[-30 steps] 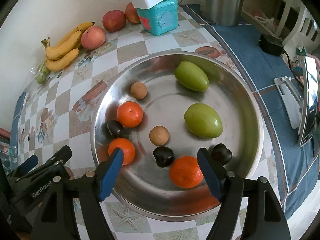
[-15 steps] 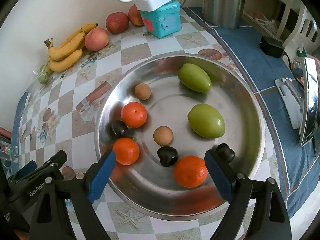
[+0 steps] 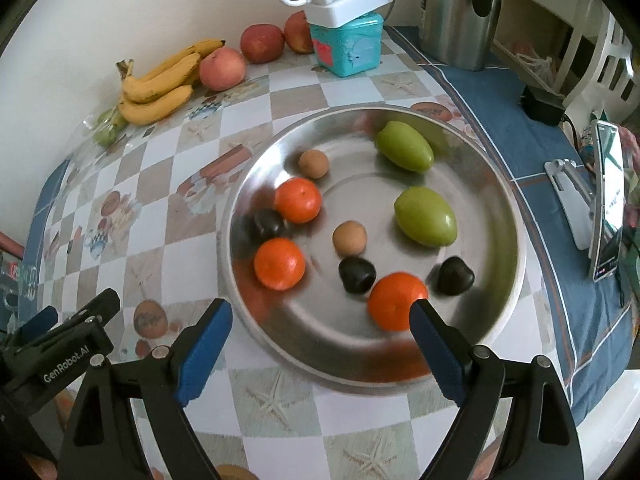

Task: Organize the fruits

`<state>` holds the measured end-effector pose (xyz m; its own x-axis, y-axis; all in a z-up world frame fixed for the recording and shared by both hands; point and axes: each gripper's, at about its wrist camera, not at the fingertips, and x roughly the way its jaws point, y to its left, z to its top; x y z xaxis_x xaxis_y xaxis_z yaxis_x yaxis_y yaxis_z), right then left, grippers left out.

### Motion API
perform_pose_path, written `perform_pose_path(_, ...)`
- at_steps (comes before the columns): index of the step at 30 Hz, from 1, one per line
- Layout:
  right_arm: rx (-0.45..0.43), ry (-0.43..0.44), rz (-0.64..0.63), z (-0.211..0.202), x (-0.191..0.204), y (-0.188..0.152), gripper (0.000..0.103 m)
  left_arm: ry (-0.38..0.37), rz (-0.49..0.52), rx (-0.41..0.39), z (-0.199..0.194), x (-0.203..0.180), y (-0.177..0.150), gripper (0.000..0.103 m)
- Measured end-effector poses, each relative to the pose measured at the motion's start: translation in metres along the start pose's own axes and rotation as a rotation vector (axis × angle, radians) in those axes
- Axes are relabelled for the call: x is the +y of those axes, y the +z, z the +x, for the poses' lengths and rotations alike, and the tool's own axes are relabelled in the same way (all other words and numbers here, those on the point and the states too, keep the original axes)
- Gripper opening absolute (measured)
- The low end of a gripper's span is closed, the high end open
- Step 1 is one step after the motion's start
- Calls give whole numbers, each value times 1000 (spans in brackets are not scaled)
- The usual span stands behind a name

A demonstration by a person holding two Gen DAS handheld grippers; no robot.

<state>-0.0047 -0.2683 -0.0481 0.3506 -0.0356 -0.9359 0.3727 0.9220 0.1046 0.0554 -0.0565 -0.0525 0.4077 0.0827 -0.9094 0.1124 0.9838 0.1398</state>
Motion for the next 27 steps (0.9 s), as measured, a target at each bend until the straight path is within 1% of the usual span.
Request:
perform_pose_path(3, -4, -5, -18, -5, 5, -9, 90, -3, 6, -14, -10, 6, -9, 103)
perform_pose_path(10, -21, 10, -33, -20, 11, -31, 90, -9, 21, -81, -35, 16, -28, 103)
perform_pose_path(15, -39, 15, -43, -30, 13, -43, 90, 2, 12, -102, -42, 24, -41, 103)
perform_pose_path(23, -46, 4, -29, -36, 11, -48, 90, 1, -38, -163, -57, 37, -47, 103)
perform_pose_path(27, -48, -2, -21, -38, 10, -48, 90, 13, -46, -163, -60, 37, -47, 103)
